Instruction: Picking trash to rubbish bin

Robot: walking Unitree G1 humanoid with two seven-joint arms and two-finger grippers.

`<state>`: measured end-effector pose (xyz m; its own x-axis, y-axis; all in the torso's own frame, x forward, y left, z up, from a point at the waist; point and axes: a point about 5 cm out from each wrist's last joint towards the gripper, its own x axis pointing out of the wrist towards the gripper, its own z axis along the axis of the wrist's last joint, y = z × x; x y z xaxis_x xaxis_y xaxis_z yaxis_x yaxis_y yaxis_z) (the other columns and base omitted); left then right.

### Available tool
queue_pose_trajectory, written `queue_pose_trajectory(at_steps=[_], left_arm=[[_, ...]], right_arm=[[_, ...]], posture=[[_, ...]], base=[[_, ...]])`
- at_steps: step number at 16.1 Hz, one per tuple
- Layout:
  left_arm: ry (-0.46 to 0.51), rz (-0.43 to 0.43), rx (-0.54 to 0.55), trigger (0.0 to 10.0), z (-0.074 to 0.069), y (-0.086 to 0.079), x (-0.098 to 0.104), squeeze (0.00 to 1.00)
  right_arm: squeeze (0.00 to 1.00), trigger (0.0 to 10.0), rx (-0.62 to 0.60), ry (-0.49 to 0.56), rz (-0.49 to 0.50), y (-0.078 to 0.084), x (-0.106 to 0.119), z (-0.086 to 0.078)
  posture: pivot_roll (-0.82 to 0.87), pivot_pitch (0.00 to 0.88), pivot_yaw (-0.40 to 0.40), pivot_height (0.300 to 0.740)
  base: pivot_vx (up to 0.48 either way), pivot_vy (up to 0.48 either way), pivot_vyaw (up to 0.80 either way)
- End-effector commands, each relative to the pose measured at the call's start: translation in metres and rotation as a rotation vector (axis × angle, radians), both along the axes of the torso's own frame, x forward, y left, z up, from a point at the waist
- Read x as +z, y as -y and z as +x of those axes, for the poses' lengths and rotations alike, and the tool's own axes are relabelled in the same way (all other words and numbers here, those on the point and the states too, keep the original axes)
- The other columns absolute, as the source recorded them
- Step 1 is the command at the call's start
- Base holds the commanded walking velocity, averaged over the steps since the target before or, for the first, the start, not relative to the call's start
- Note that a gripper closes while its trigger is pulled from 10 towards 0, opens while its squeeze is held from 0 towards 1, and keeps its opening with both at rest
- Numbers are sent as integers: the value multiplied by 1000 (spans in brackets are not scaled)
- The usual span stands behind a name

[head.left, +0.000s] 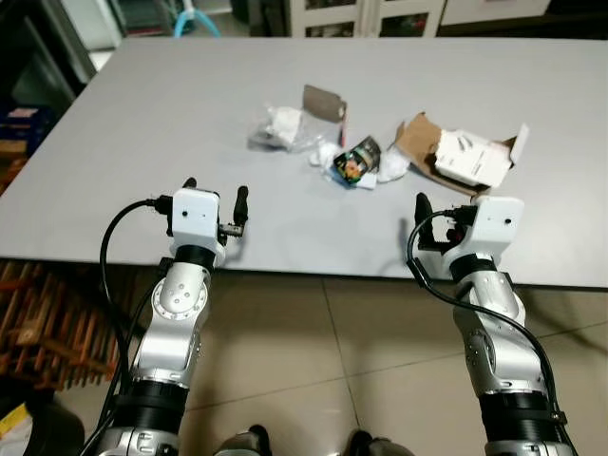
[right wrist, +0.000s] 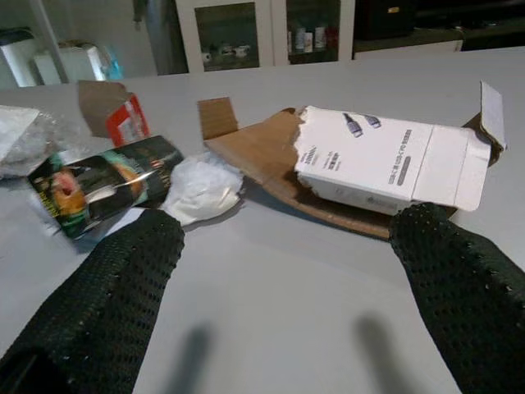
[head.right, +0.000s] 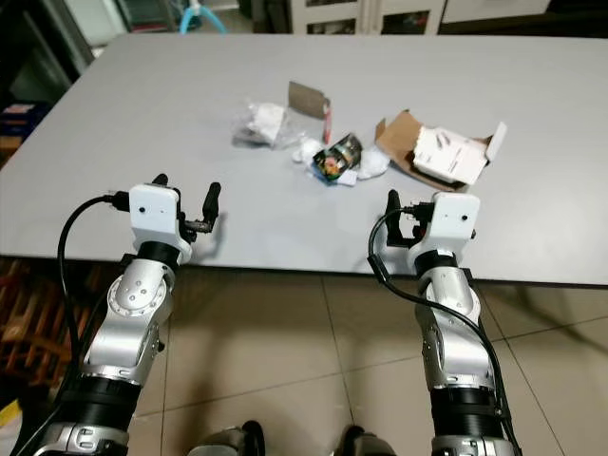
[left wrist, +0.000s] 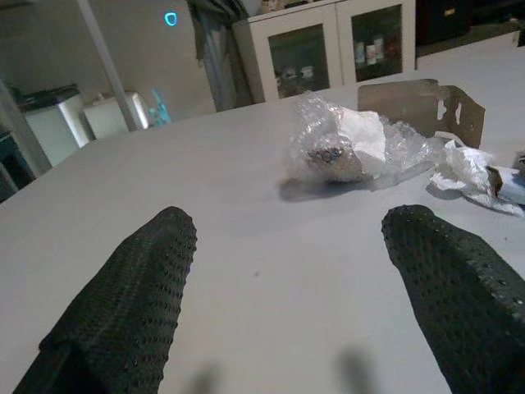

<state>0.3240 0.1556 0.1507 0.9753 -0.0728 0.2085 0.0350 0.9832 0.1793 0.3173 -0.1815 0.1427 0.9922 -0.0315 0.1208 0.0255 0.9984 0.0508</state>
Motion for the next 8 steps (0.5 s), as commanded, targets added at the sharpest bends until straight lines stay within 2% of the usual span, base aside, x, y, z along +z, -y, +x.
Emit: queue_pose_trajectory(at_steps=[1, 8], left_arm=[[-9, 12, 13, 10000, 1, -3, 0, 0], [-7, 17, 10, 10000, 2, -3, 1, 0]], right_arm=[[0, 10000, 4, -12, 5, -1, -1, 0], [0, 10000, 6, -11, 8, -2, -1, 0]], posture=[[-2, 172, 49, 740], [-1, 173, 51, 740]], base=[[356, 0, 0], [373, 0, 0]])
